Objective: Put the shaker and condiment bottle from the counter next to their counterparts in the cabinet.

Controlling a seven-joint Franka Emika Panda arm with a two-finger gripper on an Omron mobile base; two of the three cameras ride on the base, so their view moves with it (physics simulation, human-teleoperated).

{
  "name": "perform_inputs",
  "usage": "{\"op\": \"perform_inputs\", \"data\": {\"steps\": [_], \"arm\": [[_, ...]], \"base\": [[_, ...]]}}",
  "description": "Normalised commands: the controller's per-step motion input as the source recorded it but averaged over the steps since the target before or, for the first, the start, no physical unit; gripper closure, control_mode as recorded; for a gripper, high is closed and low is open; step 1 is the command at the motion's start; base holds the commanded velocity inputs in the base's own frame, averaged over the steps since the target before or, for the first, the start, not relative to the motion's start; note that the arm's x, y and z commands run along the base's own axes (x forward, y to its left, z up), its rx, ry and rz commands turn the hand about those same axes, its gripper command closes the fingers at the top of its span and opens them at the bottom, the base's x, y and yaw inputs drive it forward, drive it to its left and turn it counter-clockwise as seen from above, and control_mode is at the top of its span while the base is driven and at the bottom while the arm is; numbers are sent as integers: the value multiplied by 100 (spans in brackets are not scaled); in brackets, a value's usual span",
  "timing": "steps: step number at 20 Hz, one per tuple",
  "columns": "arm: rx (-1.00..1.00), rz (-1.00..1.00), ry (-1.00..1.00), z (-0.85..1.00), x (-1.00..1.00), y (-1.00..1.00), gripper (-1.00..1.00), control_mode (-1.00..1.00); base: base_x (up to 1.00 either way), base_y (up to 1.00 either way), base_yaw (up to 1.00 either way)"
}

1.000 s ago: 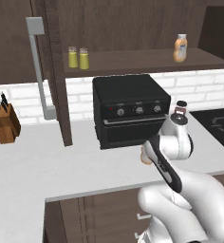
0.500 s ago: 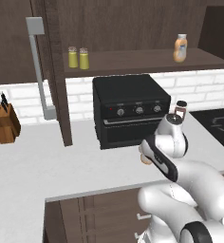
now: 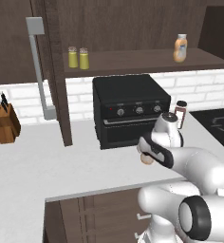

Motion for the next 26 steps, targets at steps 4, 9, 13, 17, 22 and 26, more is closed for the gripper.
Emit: {"op": "perform_inputs", "data": {"steps": [4,9,13,17,22,26], "arm": [[0,0,1,-17,14,1,-100,-100],[0,2,0,-20,18,13,100,-100],[1,2,4,-12,45,-1,100,-100],[0,4,1,-9,36,0,100,-100],[0,2,0,-3,5,0,100,-100],[0,0,0,0,-41,0,100,-100]], "base": [[0,0,0],[0,0,0],[0,0,0],[0,0,0],[0,0,0],[0,0,0]]}}
